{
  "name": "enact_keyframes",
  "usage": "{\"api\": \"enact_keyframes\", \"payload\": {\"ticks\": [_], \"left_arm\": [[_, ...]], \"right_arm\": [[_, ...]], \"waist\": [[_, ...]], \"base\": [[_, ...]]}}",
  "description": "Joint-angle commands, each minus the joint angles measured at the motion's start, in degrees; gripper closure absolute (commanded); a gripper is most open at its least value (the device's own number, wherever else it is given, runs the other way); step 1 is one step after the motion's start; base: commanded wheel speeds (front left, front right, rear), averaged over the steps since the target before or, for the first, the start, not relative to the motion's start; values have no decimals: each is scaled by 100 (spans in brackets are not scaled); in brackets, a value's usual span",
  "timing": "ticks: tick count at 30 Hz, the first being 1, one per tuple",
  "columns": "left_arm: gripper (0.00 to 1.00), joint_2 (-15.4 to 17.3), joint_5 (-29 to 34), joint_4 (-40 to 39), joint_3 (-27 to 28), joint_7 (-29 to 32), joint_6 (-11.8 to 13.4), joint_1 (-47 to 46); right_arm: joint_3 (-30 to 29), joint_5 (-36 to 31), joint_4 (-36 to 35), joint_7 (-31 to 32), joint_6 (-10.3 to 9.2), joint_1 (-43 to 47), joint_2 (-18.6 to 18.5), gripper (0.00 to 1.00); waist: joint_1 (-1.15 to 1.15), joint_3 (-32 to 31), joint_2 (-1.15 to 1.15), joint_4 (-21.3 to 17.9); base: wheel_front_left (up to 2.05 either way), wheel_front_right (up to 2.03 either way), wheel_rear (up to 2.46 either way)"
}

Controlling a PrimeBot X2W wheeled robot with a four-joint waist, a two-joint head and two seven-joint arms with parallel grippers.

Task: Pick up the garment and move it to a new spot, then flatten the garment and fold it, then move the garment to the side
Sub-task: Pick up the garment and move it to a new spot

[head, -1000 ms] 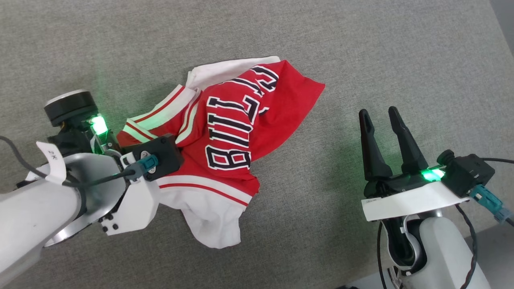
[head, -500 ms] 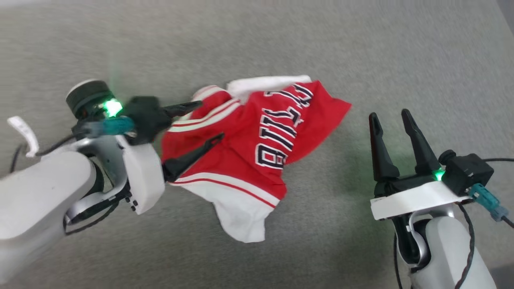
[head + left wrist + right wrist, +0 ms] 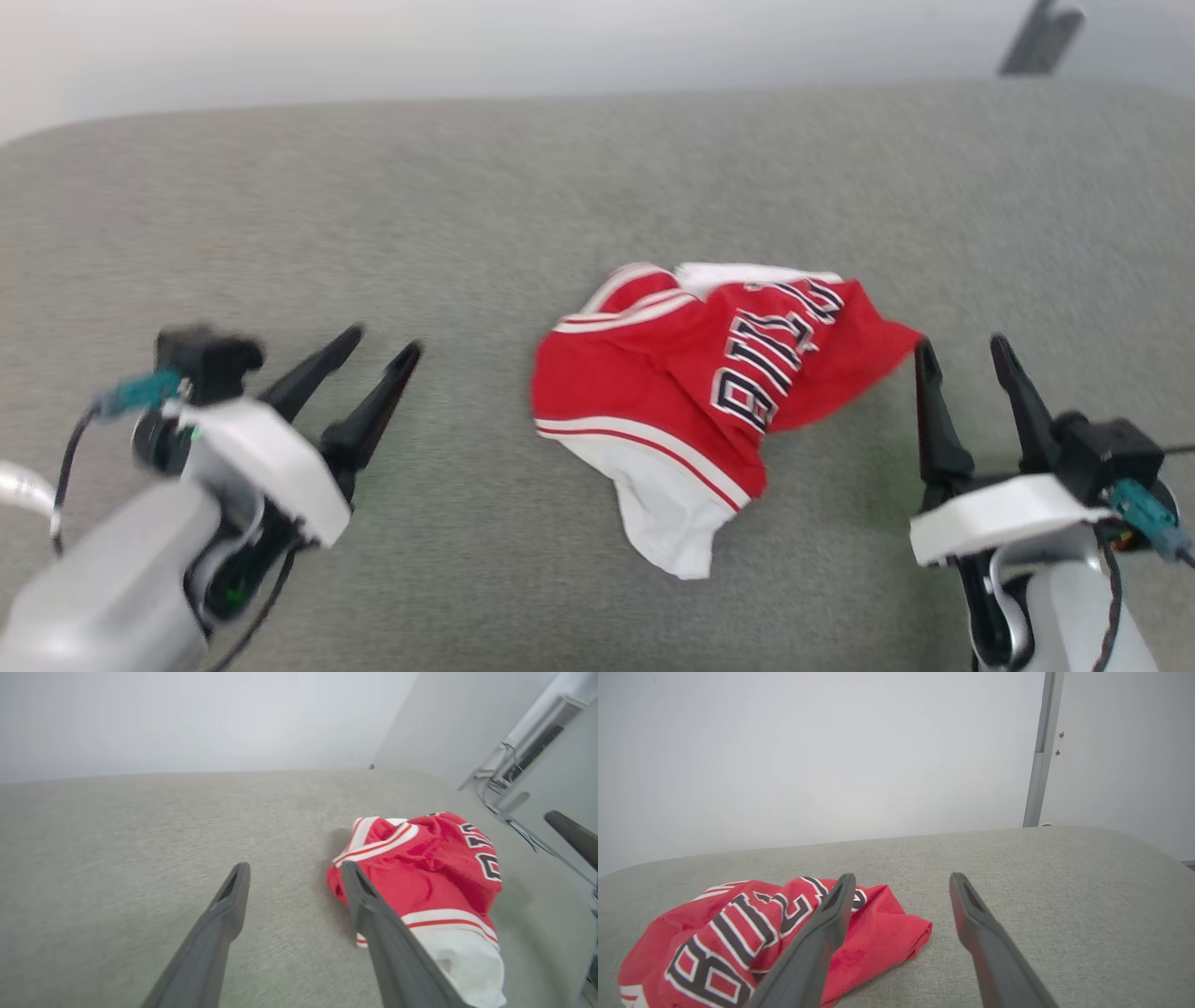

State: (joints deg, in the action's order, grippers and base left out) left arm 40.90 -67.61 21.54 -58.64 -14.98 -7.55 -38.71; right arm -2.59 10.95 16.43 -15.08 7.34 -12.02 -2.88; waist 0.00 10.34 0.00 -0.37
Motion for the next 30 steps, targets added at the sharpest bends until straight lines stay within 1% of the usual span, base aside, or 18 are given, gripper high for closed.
{"api": "enact_keyframes", "payload": {"ticks": [1,4,7,8,9,15,20,22,25,27,30], "left_arm": [[0,-170,184,159,485,-25,12,495],[0,-385,546,411,1295,-25,12,1153],[0,-631,979,488,2046,-27,12,1801],[0,-631,979,488,2046,-27,12,1801],[0,-689,1143,491,2299,-26,12,2007],[0,-1159,2342,254,3827,-27,12,3089],[0,-1582,3449,-269,4888,-27,12,3798],[0,-1744,3833,-515,5239,-27,12,3993],[0,-2010,4223,-854,5632,-27,12,4236],[0,-2161,4338,-1022,5748,-27,12,4359],[0,-2275,4463,-1073,5760,-27,12,4463]], "right_arm": [[-76,-59,12,-13,28,175,-3,0],[-145,-84,33,-12,28,352,-3,0],[-212,-118,39,-13,28,511,-4,0],[-212,-118,39,-13,28,511,-4,0],[-224,-122,34,-13,28,564,-3,0],[-312,-190,-52,-13,28,795,-4,0],[-378,-209,-239,-13,28,911,-2,0],[-394,-209,-348,-13,28,912,-3,0],[-384,-217,-468,-12,28,926,-3,0],[-376,-208,-503,-12,28,926,-3,0],[-366,-206,-454,-13,28,953,-2,0]], "waist": [[0,-380,0,361],[0,-543,0,462],[0,-684,0,504],[0,-684,0,504],[0,-723,0,507],[0,-870,0,487],[0,-899,0,448],[0,-895,0,432],[0,-878,0,401],[0,-866,0,384],[0,-866,0,385]], "base": [[0,0,0],[0,0,0],[0,0,0],[0,0,0],[0,0,0],[0,0,0],[0,0,0],[0,0,0],[0,0,0],[0,0,0],[0,0,0]]}}
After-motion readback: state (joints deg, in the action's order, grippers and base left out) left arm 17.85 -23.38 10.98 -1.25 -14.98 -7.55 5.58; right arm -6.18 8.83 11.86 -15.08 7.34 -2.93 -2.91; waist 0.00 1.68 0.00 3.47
